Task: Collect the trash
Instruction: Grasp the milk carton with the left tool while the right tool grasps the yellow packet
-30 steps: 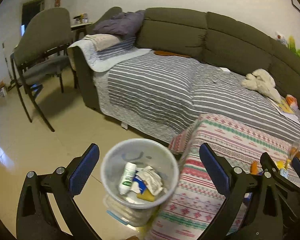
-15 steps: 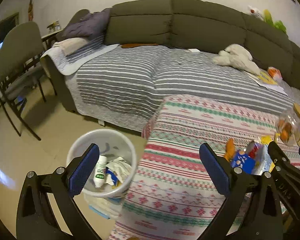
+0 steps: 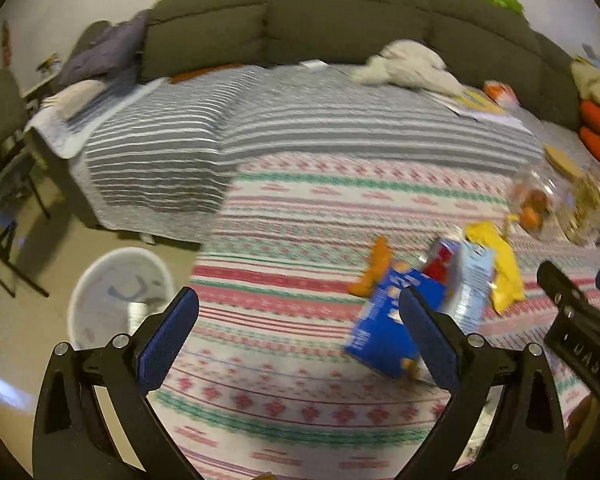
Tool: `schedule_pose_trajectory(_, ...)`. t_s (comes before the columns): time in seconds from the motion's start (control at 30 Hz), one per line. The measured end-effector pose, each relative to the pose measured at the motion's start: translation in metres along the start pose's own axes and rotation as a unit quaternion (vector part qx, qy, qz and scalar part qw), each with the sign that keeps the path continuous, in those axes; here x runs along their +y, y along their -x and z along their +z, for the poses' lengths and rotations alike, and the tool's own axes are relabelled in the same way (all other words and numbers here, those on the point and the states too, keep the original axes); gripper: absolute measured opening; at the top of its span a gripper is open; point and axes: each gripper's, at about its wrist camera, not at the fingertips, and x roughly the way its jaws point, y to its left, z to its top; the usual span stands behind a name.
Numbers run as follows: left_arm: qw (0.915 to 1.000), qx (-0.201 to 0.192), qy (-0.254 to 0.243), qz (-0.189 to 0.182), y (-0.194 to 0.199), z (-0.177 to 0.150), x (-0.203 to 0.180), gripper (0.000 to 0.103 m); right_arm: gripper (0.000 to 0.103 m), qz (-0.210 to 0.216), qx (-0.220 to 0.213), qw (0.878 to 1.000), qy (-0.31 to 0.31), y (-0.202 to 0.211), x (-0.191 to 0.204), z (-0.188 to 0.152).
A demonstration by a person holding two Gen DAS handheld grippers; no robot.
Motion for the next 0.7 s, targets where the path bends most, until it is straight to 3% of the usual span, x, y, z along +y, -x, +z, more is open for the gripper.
schedule_pose_trajectory(0.37, 0.9966, 0.025, -0.064, -0.047, -0.027, -0.012, -0.063, 0.094, 0.096, -0.036, 0.041, 0.998, -0.038, -0.034, -0.071, 0.004)
schedule_pose_trajectory(0.5, 0.9934, 0.026, -0.086, -0.071, -0.036, -0.013, -0.079, 0.075, 0.096, -0.030, 0.061, 0.997, -0.040, -0.053, -0.080, 0.008)
schedule_pose_trajectory(0.63, 0.9894, 0.023, -0.119, -0.080, -0.042, -0.018, -0.097, 0.063, 0.096, -0.004, 0.085, 0.995, -0.046, -0.078, -0.080, 0.016)
schedule_pose_trajectory(0.7, 0.9864, 0.033, -0.134, -0.089, -0.046, -0.021, -0.102, 0.035, 0.096, 0.013, 0.091, 0.995, -0.043, -0.087, -0.077, 0.019)
